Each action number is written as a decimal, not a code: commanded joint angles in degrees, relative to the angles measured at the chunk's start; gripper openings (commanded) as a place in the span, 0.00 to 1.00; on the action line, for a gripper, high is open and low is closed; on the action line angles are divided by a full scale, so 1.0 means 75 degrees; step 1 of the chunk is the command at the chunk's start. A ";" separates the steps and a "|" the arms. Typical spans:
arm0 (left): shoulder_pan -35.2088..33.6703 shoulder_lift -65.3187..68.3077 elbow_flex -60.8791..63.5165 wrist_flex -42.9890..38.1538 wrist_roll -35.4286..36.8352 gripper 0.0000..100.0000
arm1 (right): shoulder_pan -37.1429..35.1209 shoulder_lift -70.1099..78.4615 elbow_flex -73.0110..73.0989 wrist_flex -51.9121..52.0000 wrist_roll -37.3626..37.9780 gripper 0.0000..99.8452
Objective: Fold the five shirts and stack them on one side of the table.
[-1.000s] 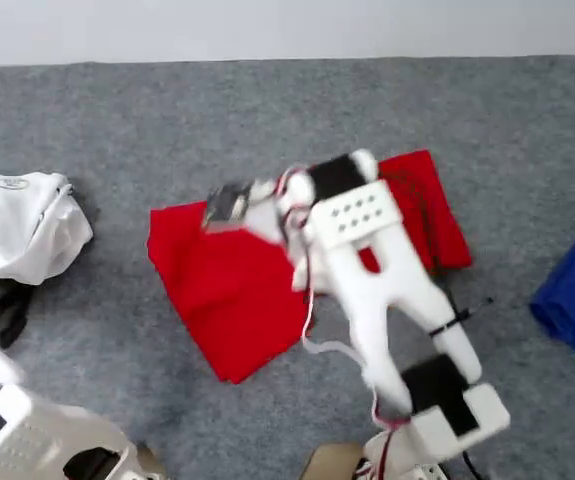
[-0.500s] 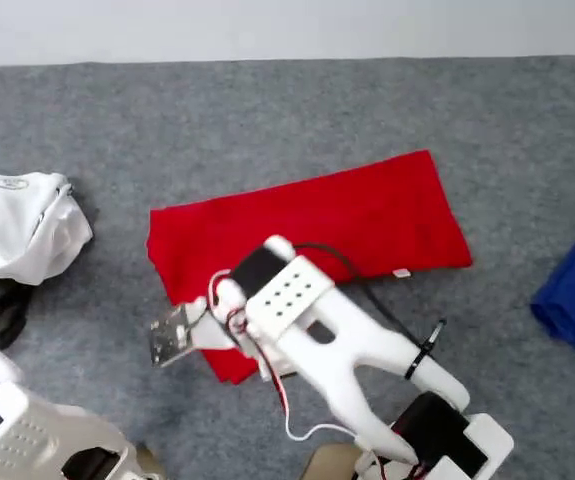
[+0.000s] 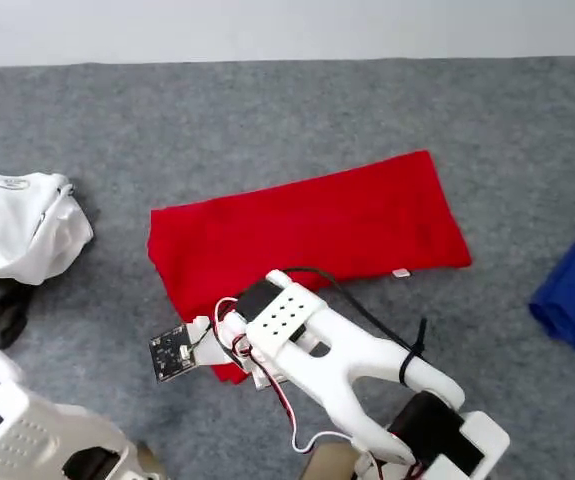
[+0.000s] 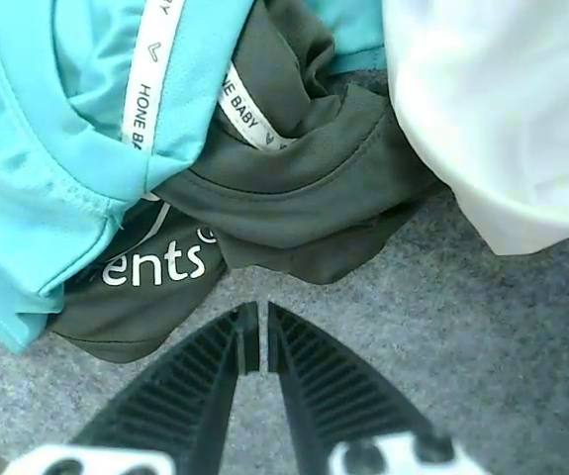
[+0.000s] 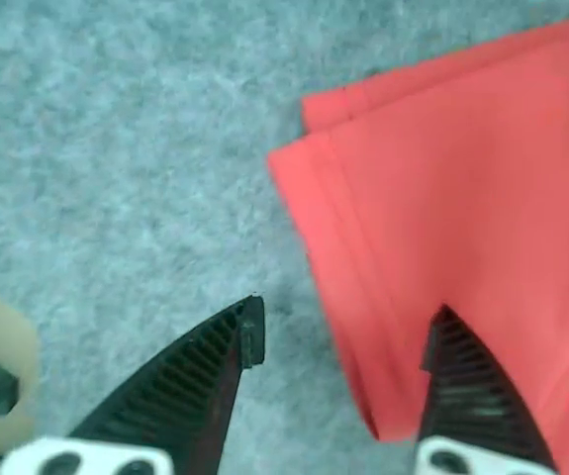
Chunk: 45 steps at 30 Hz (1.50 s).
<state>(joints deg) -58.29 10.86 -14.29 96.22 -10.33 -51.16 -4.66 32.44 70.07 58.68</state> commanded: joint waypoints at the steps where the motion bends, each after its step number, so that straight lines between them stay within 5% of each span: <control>1: -0.0047 -0.0059 -0.0229 0.0070 0.0070 0.03 | -0.0041 0.0264 -0.0059 -0.0322 0.0059 0.21; 18: -0.0117 -0.0059 -0.0064 0.0023 0.0070 0.03 | -0.0041 0.0756 -0.0059 -0.1401 0.0035 0.20; 28: -0.0082 -0.0012 -0.0064 0.0012 0.0070 0.03 | -0.0041 0.1448 -0.0223 -0.1319 0.0047 0.06; 45: -0.0070 -0.0012 -0.0064 -0.0164 0.0070 0.03 | 0.1026 0.1811 -0.3434 0.0018 0.0059 0.01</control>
<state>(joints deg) -59.08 11.03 -14.29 96.22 -10.33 -44.75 7.56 12.75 70.24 58.68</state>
